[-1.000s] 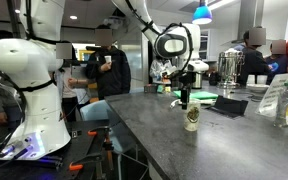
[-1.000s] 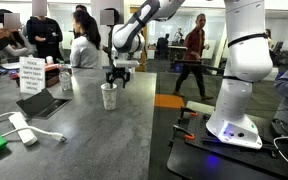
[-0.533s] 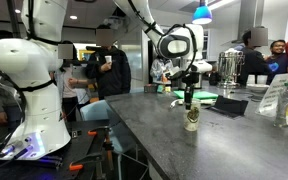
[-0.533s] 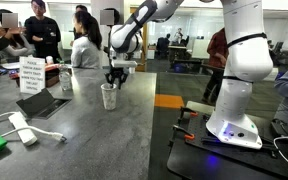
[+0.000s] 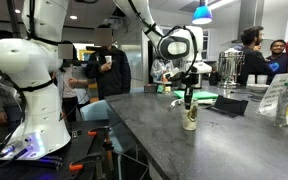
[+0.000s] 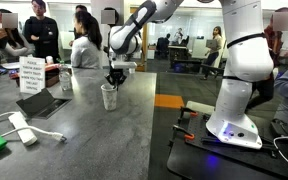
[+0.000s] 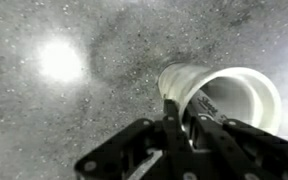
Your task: Pick up the cup and move it to the edge of the table.
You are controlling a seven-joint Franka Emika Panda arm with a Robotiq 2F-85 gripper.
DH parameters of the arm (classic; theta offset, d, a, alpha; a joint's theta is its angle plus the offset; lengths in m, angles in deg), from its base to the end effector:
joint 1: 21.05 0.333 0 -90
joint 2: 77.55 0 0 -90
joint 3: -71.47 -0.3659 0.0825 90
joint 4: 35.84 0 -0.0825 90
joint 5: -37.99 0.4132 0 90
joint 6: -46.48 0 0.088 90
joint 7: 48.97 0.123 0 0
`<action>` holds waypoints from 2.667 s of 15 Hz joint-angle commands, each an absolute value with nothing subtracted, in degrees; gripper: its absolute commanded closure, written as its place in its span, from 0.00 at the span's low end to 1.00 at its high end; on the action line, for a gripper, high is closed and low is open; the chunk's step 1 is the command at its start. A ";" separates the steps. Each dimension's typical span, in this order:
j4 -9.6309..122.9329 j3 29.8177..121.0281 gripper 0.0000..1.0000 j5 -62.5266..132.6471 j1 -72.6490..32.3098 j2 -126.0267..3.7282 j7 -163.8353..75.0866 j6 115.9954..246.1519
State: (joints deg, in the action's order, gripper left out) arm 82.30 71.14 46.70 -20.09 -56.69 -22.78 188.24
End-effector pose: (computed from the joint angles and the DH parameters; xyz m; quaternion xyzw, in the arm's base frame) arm 0.6344 0.0152 0.2693 -0.9607 0.2722 -0.0115 0.0537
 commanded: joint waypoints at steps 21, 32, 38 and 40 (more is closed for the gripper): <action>97.84 76.49 0.97 54.15 -29.51 -69.18 -45.89 191.91; 101.75 77.19 0.97 45.48 -27.18 -70.48 -43.15 191.96; 102.16 76.94 0.48 45.22 -27.29 -71.02 -43.67 192.12; 102.28 76.93 0.32 45.09 -27.31 -71.71 -43.85 191.93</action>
